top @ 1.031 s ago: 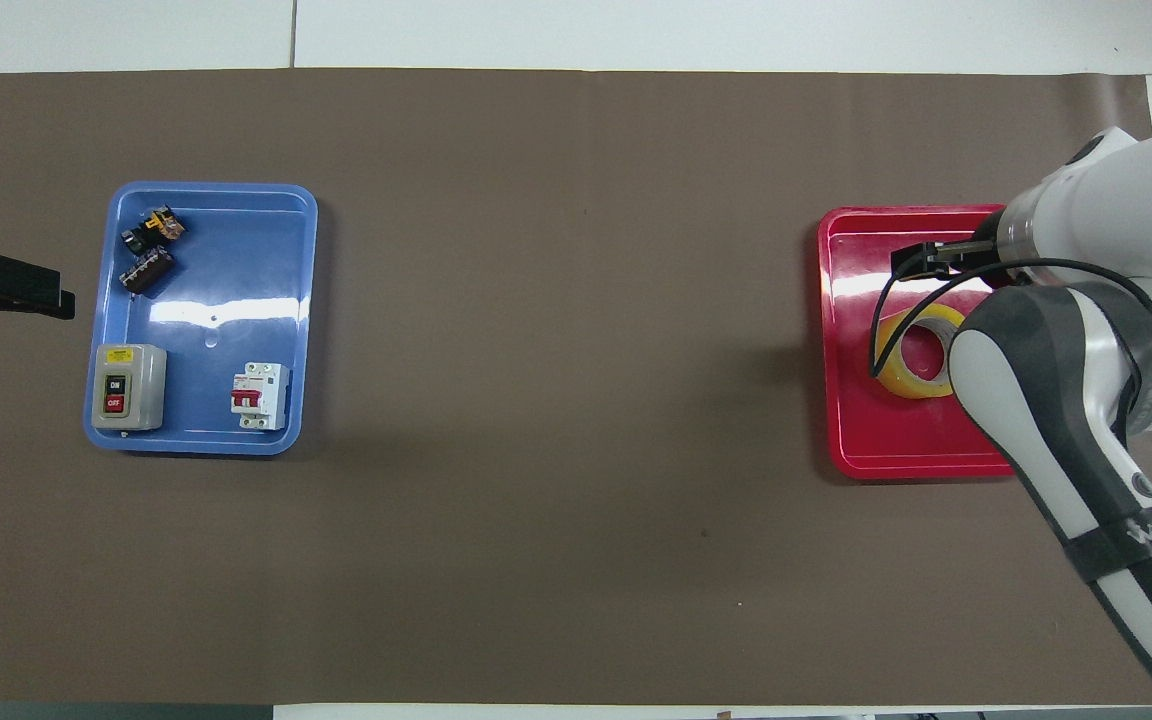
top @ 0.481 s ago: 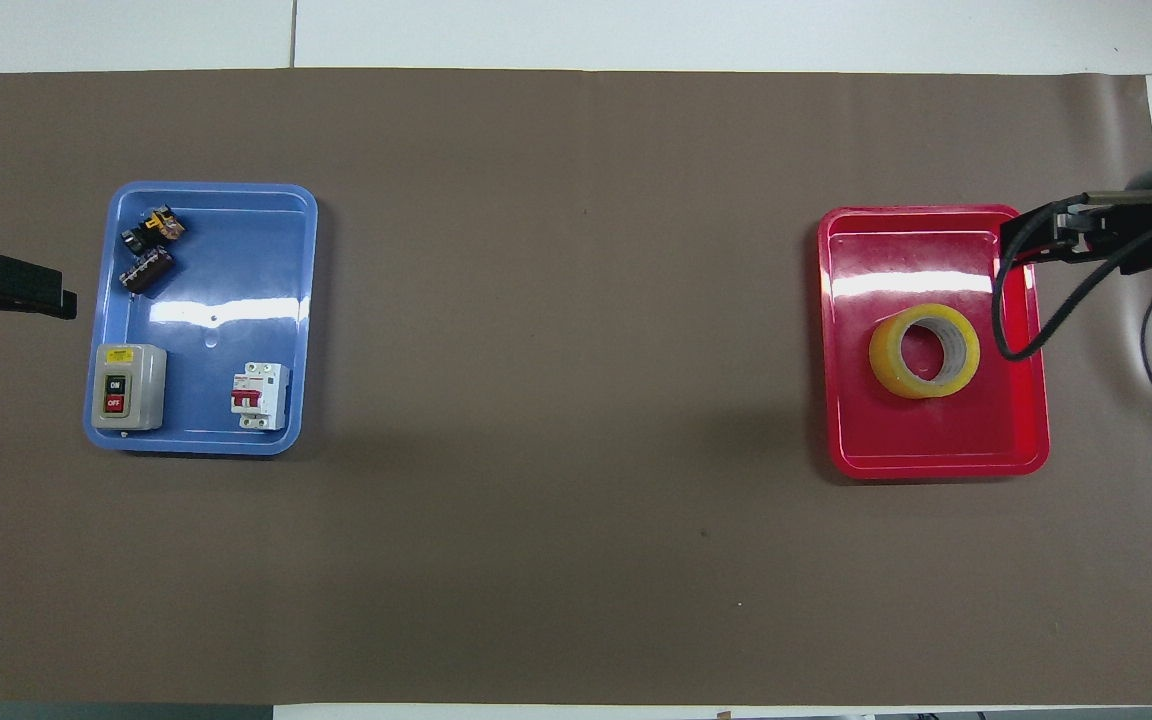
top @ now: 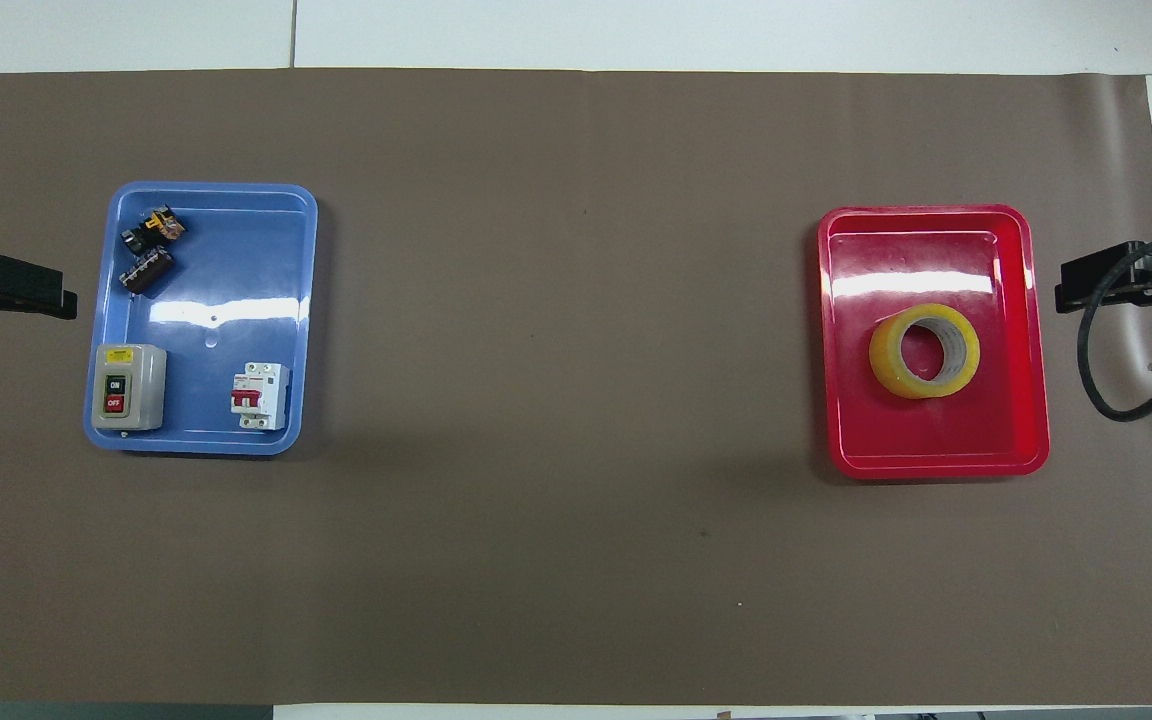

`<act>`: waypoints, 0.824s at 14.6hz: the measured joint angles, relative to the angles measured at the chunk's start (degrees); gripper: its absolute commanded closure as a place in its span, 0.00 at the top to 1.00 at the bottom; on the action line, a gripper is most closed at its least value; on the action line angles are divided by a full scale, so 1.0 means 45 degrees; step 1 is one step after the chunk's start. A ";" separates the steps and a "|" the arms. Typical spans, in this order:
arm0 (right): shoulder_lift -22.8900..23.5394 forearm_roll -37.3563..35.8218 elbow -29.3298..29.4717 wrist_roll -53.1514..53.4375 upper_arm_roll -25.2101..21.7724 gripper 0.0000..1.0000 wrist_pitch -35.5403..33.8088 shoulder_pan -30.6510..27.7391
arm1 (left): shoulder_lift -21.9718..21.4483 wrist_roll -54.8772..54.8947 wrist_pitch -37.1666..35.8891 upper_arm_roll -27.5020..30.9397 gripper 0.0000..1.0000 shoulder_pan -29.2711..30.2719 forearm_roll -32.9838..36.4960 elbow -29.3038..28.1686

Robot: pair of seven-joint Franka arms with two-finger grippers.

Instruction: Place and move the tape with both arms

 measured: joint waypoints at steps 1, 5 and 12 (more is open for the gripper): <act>0.0009 0.0002 0.0048 -0.0009 0.0001 1.00 -0.0031 0.0002 | 0.0000 0.0000 0.0000 0.0000 1.00 0.0000 0.0000 0.0000; 0.0023 0.0230 0.0174 -0.0210 0.0013 1.00 -0.0043 0.0030 | 0.0000 0.0000 0.0000 -0.0001 1.00 0.0000 0.0000 0.0000; 0.0057 0.0239 0.0176 -0.0217 0.0066 1.00 -0.0042 0.0039 | 0.0000 0.0000 0.0000 -0.0001 1.00 0.0000 0.0000 0.0000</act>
